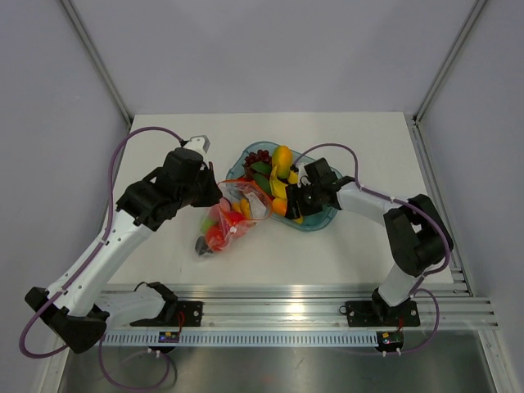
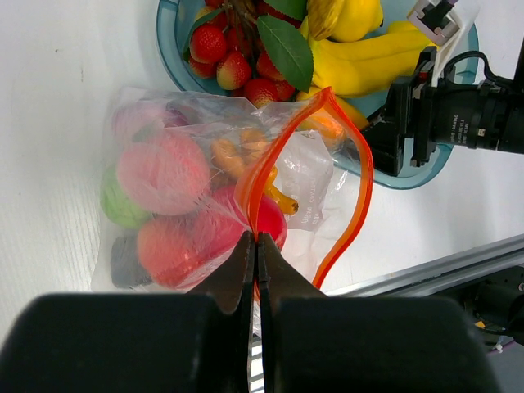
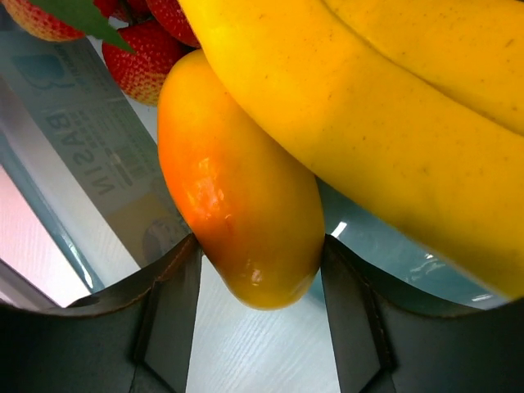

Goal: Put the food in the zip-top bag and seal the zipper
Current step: Pick up the fake fruit from the bin.

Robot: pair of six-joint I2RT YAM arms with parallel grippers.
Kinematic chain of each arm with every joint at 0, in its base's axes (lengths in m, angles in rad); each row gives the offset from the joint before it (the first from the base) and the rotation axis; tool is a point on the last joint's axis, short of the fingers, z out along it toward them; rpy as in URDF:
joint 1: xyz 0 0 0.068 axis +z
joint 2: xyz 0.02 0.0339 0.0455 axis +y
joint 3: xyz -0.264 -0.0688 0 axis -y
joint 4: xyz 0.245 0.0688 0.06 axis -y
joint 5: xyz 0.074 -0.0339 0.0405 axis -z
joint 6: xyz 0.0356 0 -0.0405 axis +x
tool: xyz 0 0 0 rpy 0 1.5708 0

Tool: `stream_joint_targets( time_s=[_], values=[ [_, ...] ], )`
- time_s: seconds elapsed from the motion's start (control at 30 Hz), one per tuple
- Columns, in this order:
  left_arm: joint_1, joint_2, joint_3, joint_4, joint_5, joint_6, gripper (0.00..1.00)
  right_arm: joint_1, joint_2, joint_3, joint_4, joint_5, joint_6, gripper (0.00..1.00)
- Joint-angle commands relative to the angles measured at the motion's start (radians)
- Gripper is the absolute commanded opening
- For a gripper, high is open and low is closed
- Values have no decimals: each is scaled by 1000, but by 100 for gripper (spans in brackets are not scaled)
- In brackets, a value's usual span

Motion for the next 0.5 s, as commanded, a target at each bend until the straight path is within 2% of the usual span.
stream_joint_targets(
  time_s=[0.0, 0.47],
  values=[
    [3, -4, 20, 32, -12, 5, 0, -2, -92, -17, -23, 25, -19, 41],
    [3, -6, 20, 32, -18, 10, 0, -2, -253, 3, -154, 88, -11, 35]
  ],
)
